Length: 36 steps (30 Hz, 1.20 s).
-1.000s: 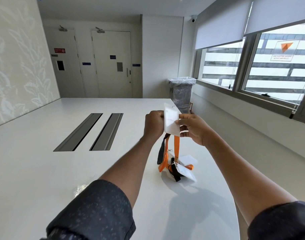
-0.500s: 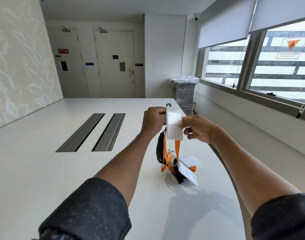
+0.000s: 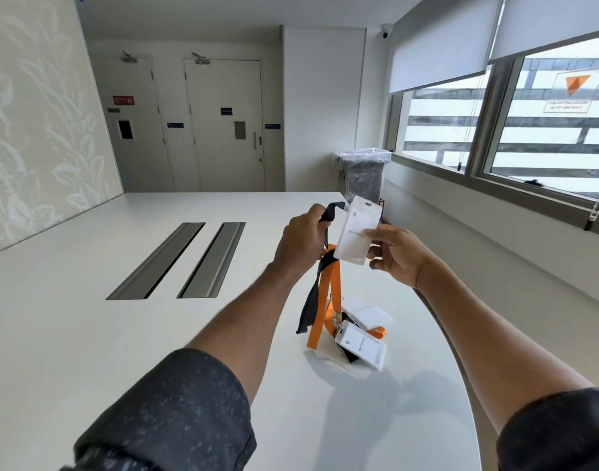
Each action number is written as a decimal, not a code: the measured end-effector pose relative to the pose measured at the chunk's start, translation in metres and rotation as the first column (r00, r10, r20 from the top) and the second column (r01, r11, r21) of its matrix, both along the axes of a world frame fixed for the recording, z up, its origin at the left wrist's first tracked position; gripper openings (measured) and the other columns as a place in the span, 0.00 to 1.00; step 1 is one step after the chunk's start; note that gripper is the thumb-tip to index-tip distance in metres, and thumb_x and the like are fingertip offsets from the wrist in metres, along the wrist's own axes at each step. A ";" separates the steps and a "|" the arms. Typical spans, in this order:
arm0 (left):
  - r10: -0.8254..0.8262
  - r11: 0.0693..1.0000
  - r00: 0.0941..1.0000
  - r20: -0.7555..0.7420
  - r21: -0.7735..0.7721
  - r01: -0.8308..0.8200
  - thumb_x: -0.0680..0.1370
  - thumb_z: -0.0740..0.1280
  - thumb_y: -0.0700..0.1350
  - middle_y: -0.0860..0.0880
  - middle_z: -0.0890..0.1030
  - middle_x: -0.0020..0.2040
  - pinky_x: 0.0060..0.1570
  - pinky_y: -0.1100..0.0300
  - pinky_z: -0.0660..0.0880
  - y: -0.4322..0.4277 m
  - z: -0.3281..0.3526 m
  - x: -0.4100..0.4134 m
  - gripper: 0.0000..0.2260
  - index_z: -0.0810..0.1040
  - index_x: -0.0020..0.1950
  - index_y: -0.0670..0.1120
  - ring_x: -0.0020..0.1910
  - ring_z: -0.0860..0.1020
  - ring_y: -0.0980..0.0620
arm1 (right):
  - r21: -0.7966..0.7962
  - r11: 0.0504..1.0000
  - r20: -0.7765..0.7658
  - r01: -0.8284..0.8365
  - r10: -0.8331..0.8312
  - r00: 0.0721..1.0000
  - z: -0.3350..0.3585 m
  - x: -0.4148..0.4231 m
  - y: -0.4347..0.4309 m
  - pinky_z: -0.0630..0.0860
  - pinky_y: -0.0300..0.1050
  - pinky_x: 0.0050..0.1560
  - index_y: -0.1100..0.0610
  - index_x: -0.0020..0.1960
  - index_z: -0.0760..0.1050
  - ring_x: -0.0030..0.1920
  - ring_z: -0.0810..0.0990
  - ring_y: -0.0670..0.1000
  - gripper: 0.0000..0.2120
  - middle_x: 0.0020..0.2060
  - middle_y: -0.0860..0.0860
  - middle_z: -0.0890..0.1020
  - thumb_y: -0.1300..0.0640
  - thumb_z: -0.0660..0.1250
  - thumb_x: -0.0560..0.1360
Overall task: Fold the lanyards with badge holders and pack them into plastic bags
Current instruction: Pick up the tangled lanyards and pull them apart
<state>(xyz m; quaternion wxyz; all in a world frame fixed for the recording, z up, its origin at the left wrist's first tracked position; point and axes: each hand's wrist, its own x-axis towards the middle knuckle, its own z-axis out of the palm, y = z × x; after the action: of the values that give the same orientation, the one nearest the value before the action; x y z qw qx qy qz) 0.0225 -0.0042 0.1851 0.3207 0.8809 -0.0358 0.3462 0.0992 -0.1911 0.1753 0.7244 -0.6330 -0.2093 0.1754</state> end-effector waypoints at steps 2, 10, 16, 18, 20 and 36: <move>-0.018 0.998 1.000 -0.005 -0.061 0.018 0.81 0.61 0.43 0.42 0.84 0.46 0.35 0.49 0.81 -0.002 -0.001 0.001 0.06 0.76 0.55 0.45 0.35 0.83 0.44 | 0.047 0.999 0.023 0.015 -0.016 1.000 0.003 -0.001 0.004 0.72 0.41 0.29 0.59 0.55 0.77 0.29 0.74 0.47 0.09 0.39 0.53 0.79 0.58 0.68 0.75; -0.093 0.976 0.996 -0.018 -0.202 0.087 0.76 0.69 0.40 0.47 0.86 0.47 0.37 0.67 0.76 -0.004 0.005 0.007 0.06 0.84 0.50 0.43 0.43 0.82 0.51 | 0.108 0.994 0.024 0.035 -0.038 0.999 0.010 -0.008 0.019 0.74 0.53 0.49 0.57 0.54 0.80 0.44 0.73 0.58 0.07 0.51 0.58 0.80 0.59 0.68 0.77; -0.120 0.921 0.986 -0.113 -0.384 0.068 0.75 0.70 0.42 0.46 0.84 0.47 0.36 0.57 0.80 -0.001 -0.003 0.010 0.06 0.75 0.49 0.46 0.43 0.82 0.48 | 0.176 0.984 0.042 0.001 -0.008 0.999 0.012 -0.012 0.024 0.80 0.56 0.54 0.57 0.50 0.80 0.51 0.78 0.58 0.05 0.51 0.57 0.82 0.61 0.66 0.77; -0.191 0.907 0.962 -0.195 -0.409 0.097 0.75 0.70 0.43 0.44 0.85 0.49 0.42 0.51 0.81 -0.002 -0.009 0.010 0.08 0.77 0.53 0.44 0.45 0.83 0.45 | 0.223 0.975 0.052 -0.003 -0.009 0.999 0.014 -0.011 0.027 0.82 0.54 0.50 0.58 0.49 0.80 0.50 0.80 0.56 0.05 0.49 0.55 0.84 0.62 0.66 0.77; -0.273 0.899 0.927 -0.258 -0.411 0.150 0.73 0.73 0.44 0.44 0.85 0.46 0.45 0.53 0.80 -0.001 -0.018 0.009 0.10 0.81 0.52 0.43 0.43 0.83 0.45 | 0.252 0.967 0.058 0.019 -0.035 0.998 0.016 -0.011 0.029 0.83 0.49 0.43 0.58 0.50 0.80 0.47 0.82 0.53 0.06 0.46 0.54 0.85 0.63 0.65 0.77; 0.020 0.976 0.860 -0.510 0.195 0.093 0.71 0.70 0.55 0.48 0.83 0.43 0.36 0.59 0.70 -0.011 -0.070 -0.001 0.07 0.80 0.39 0.52 0.46 0.80 0.48 | 0.344 0.914 -0.016 0.216 -0.224 0.974 0.019 0.009 0.035 0.81 0.59 0.50 0.60 0.58 0.78 0.51 0.81 0.58 0.10 0.51 0.57 0.83 0.63 0.67 0.77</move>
<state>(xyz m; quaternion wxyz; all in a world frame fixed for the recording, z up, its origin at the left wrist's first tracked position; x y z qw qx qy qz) 0.0220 -0.0147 0.1152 0.2294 0.9692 -0.0037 0.0895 0.1078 -0.1559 0.1946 0.8362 -0.5185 -0.1726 0.0463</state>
